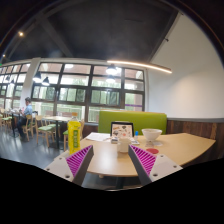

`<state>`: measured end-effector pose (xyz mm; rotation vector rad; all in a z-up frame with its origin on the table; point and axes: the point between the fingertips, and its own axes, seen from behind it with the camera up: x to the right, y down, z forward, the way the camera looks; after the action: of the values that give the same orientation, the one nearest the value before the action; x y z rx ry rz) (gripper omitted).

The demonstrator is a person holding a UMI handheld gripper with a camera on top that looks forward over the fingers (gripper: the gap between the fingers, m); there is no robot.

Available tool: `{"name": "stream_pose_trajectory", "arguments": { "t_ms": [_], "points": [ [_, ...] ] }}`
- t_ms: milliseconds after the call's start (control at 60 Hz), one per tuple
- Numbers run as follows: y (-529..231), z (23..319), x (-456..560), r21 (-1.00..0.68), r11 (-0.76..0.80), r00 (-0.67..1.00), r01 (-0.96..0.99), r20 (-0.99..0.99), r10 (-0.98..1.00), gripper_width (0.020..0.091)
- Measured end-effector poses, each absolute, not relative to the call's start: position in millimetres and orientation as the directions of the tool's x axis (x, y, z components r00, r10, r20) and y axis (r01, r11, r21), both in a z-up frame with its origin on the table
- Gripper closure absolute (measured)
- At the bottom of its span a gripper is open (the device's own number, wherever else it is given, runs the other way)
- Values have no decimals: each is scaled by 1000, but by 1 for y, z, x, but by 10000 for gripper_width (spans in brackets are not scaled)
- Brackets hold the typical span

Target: Pour water

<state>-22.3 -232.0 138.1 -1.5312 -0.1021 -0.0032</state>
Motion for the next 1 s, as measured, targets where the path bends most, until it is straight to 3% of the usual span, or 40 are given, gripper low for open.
{"name": "stream_pose_trajectory", "arguments": {
  "t_ms": [333, 467, 717, 1000],
  "points": [
    [-231, 134, -47, -998, 17, 989, 59, 61, 132, 286],
    [-210, 125, -104, -999, 7, 979, 44, 45, 199, 292],
    [-126, 112, -208, -999, -31, 954, 18, 8, 300, 285],
    [-8, 97, -239, -996, -63, 974, 56, 40, 223, 287]
  ]
}}
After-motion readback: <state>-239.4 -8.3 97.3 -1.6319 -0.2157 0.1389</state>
